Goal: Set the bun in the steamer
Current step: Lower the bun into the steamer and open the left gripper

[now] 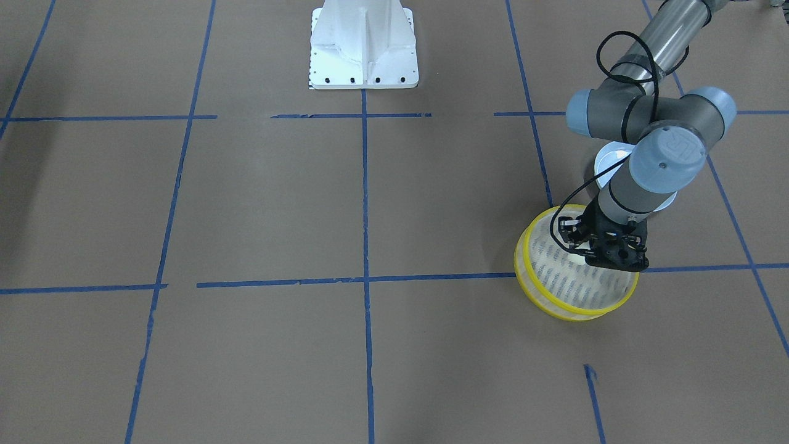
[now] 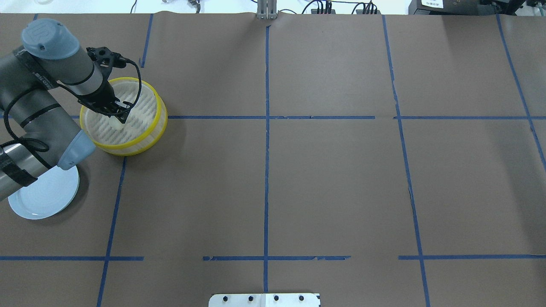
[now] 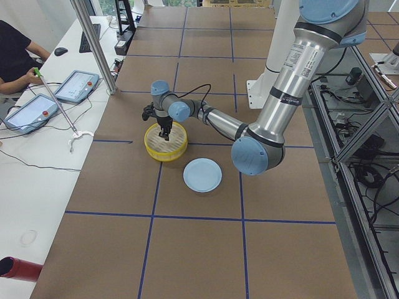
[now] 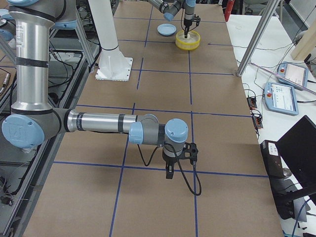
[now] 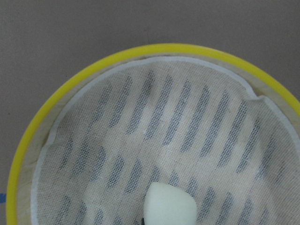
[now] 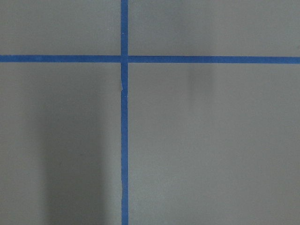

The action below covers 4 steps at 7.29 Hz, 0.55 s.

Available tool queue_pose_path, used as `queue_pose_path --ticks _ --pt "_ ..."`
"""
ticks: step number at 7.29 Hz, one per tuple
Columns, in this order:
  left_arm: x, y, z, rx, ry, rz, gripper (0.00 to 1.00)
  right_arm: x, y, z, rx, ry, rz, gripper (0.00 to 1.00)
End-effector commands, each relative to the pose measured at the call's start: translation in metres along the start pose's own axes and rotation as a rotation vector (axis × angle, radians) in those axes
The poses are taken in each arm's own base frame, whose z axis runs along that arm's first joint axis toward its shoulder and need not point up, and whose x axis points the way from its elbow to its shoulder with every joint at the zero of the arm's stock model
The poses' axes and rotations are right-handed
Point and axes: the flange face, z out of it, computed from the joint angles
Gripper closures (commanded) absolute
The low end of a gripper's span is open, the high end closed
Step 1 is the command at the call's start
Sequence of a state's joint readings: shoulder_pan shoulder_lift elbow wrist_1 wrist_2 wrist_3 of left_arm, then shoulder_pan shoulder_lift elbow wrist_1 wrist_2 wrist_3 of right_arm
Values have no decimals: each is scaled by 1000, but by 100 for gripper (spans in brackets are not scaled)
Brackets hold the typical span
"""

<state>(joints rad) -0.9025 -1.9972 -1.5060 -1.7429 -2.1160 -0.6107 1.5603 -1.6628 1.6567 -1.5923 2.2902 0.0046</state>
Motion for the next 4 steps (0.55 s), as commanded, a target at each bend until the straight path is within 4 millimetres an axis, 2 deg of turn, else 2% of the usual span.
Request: queue_pose_path --ticks 1,2,4 --pt "1 0 5 8 6 8 40 0 0 0 1 0 1 0" --pt "0 0 5 8 7 10 0 0 0 0 0 0 0 0" --pt "2 0 2 28 19 26 0 0 0 0 0 0 0 0"
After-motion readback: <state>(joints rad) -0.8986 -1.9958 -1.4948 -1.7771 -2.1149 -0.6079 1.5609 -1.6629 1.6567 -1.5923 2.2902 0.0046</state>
